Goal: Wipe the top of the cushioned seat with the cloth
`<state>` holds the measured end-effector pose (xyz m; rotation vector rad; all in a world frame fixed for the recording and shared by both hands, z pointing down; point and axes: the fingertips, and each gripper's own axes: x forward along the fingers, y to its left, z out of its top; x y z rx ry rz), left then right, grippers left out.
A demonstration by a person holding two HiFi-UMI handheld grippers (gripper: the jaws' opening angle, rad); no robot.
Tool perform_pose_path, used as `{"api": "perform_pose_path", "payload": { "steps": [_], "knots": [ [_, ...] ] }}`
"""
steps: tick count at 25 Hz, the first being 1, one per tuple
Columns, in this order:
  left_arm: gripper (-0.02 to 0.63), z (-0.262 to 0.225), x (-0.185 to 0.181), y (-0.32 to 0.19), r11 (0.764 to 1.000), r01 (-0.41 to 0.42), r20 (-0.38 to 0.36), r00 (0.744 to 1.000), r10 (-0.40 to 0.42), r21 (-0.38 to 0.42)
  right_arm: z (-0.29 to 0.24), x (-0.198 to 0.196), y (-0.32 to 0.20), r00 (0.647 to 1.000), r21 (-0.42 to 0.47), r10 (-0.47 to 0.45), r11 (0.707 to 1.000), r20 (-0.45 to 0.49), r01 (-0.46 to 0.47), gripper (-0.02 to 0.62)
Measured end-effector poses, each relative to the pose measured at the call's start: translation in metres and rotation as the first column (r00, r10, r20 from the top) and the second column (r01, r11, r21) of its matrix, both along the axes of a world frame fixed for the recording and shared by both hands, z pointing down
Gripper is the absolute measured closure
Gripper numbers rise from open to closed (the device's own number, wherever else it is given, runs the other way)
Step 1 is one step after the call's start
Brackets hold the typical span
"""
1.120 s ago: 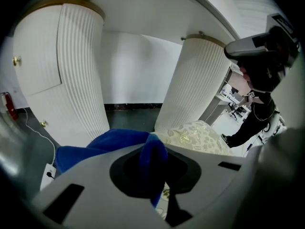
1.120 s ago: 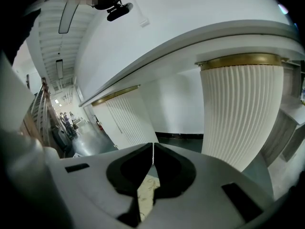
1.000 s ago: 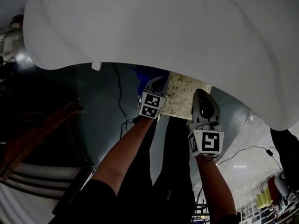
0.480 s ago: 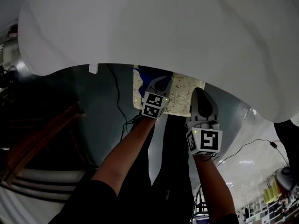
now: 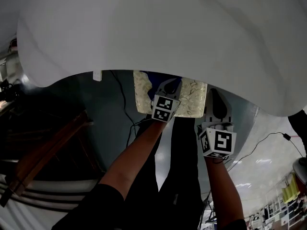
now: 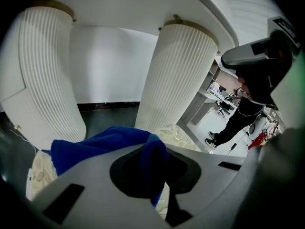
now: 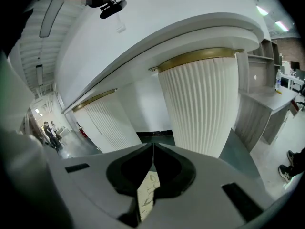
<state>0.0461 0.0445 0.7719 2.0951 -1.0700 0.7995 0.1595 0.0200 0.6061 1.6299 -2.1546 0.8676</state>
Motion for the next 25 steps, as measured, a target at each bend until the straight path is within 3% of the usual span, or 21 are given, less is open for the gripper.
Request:
{"api": "perform_pose_path", "payload": {
  "steps": [21, 25],
  "knots": [
    [0.569, -0.006, 0.055, -0.005, 0.997, -0.078, -0.009, 0.997, 0.078, 0.002, 0.002, 0.033, 0.006, 0.996, -0.021, 0.086, 0.996, 0.021, -0.086, 0.557],
    [0.569, 0.000, 0.065, -0.002, 0.999, -0.048, -0.026, 0.999, 0.047, -0.019, 0.006, 0.040, 0.012, 0.995, -0.029, 0.098, 0.995, 0.022, -0.098, 0.557]
  ]
}}
